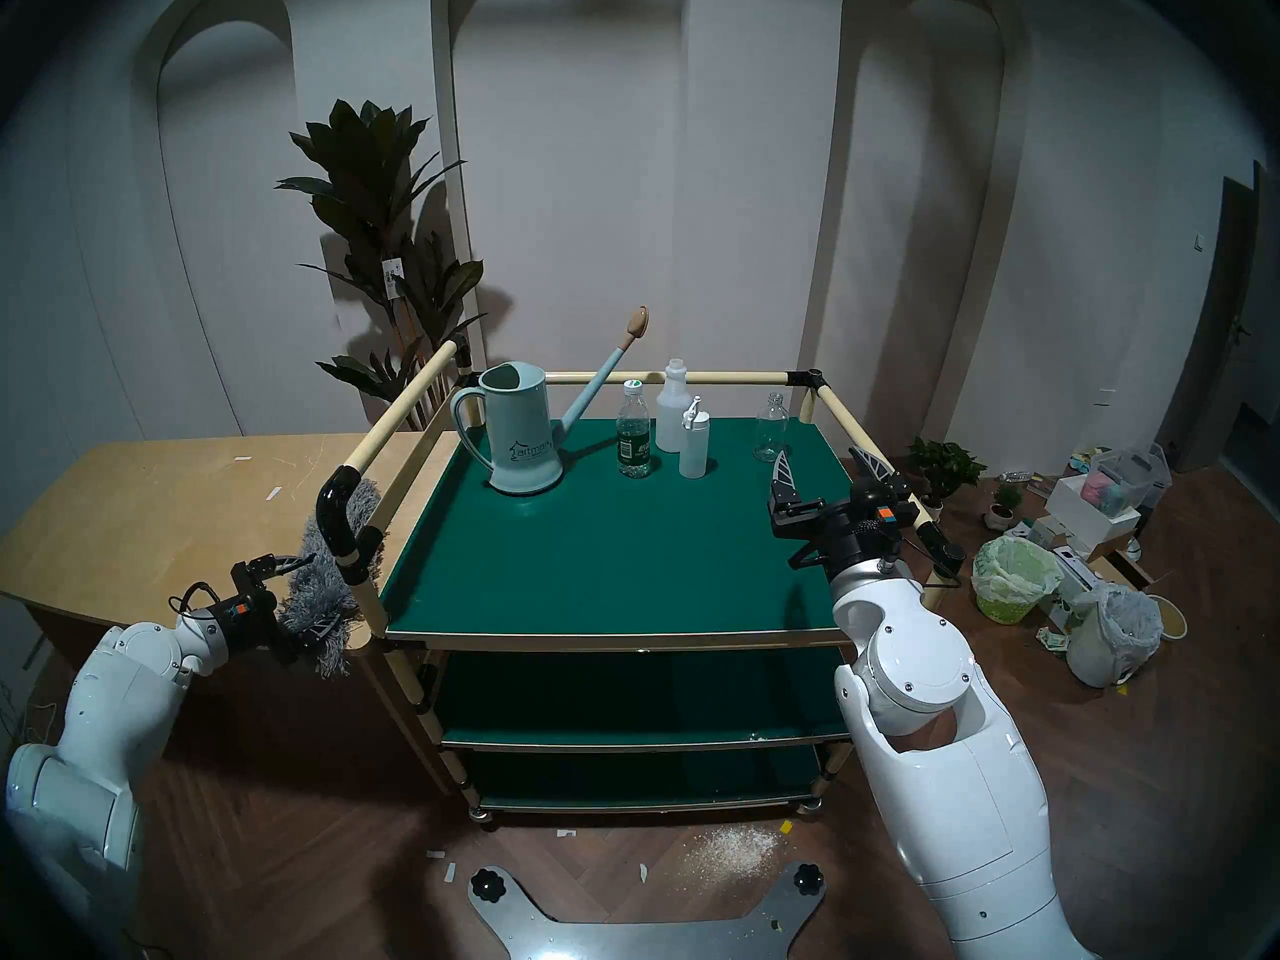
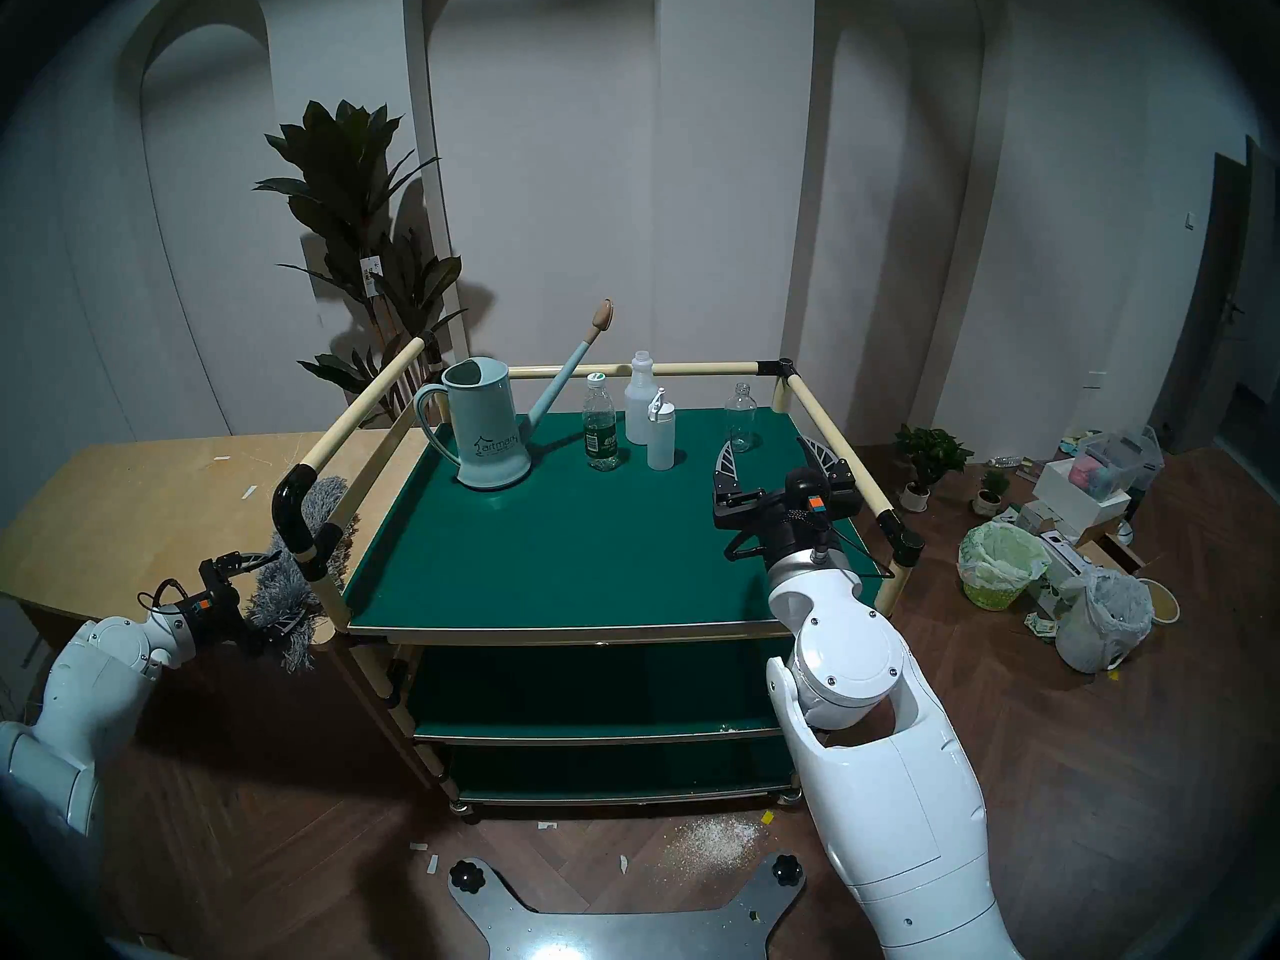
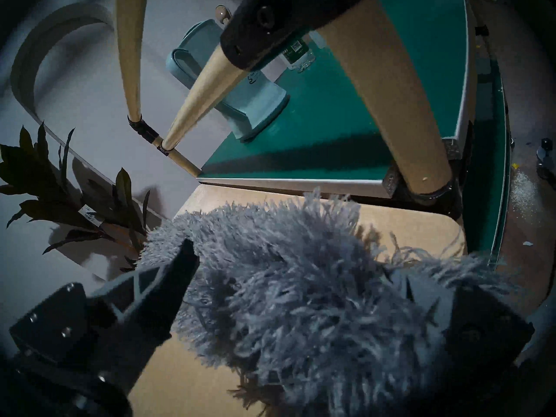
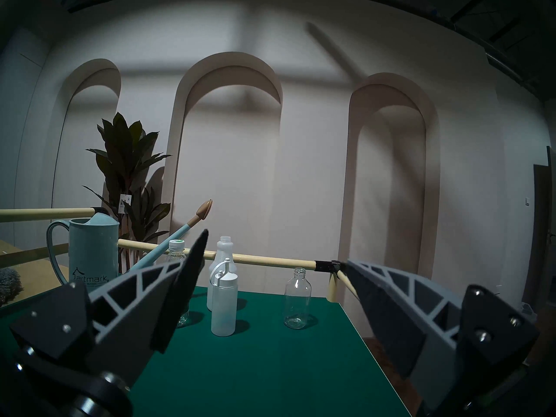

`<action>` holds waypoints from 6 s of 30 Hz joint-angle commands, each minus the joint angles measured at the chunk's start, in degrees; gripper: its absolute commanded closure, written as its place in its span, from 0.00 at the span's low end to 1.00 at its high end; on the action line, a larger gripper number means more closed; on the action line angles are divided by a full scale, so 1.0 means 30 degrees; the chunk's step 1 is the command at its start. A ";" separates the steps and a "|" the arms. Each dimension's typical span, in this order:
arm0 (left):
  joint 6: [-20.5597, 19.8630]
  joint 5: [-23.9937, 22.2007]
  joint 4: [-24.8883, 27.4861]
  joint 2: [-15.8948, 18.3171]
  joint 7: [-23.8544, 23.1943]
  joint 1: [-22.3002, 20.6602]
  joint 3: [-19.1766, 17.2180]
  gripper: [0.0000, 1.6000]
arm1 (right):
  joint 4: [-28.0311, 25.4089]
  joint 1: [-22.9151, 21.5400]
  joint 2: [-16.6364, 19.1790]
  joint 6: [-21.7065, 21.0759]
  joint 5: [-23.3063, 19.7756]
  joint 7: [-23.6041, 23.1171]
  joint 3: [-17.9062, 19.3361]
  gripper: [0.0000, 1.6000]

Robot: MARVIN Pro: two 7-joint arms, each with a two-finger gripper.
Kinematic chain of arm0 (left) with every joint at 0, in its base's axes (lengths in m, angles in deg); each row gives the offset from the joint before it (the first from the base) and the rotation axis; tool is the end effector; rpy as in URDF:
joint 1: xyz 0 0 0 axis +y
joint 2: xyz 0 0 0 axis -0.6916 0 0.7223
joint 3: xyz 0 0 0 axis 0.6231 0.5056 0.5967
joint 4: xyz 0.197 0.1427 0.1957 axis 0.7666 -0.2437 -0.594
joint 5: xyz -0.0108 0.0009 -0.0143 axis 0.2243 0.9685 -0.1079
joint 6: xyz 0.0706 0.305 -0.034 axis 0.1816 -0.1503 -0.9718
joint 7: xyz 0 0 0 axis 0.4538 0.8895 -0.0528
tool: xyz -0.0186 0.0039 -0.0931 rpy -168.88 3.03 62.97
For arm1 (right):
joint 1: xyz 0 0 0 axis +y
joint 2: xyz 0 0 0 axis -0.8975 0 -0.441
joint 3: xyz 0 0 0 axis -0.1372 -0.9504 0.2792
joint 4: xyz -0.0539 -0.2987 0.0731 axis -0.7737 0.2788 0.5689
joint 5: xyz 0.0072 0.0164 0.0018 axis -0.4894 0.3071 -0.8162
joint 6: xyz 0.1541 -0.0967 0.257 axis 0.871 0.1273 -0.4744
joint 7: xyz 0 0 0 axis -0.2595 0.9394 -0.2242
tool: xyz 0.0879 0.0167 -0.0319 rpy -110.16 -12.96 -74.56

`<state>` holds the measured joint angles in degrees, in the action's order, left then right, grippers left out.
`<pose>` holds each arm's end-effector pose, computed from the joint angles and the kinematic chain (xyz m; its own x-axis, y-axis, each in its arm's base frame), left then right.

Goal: Dust the shelf with the duster

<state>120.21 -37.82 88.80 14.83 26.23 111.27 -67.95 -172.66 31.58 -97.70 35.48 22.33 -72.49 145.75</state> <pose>0.4048 0.3665 -0.3587 -0.0554 -0.7366 0.6741 -0.5170 -0.5564 -0.6504 0.3875 0.0069 -0.2364 -0.2140 0.0885 0.9728 0.0193 -0.9953 0.0948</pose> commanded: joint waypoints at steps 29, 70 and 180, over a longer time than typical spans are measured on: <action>0.2520 0.0993 -0.5066 0.0573 -0.0904 -0.5123 0.0125 0.00 | -0.0417 -0.0028 0.0019 -0.0359 -0.0503 -0.0914 -0.0044 0.00; -0.8197 -0.7203 -0.8254 -0.0187 -0.5862 -0.7657 -0.6233 0.00 | 0.0206 -0.0386 -0.0102 -0.0276 -0.0909 -0.1651 0.0201 0.00; -0.9043 -0.7666 1.1978 -1.2761 0.4970 -0.3375 -0.2329 0.00 | 0.3687 -0.3918 -0.1153 -0.0305 -0.2661 -0.0789 0.1134 0.00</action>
<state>92.29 -63.79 120.42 -22.93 36.47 96.72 -74.82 -162.14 21.25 -100.46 34.20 14.72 -74.42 149.91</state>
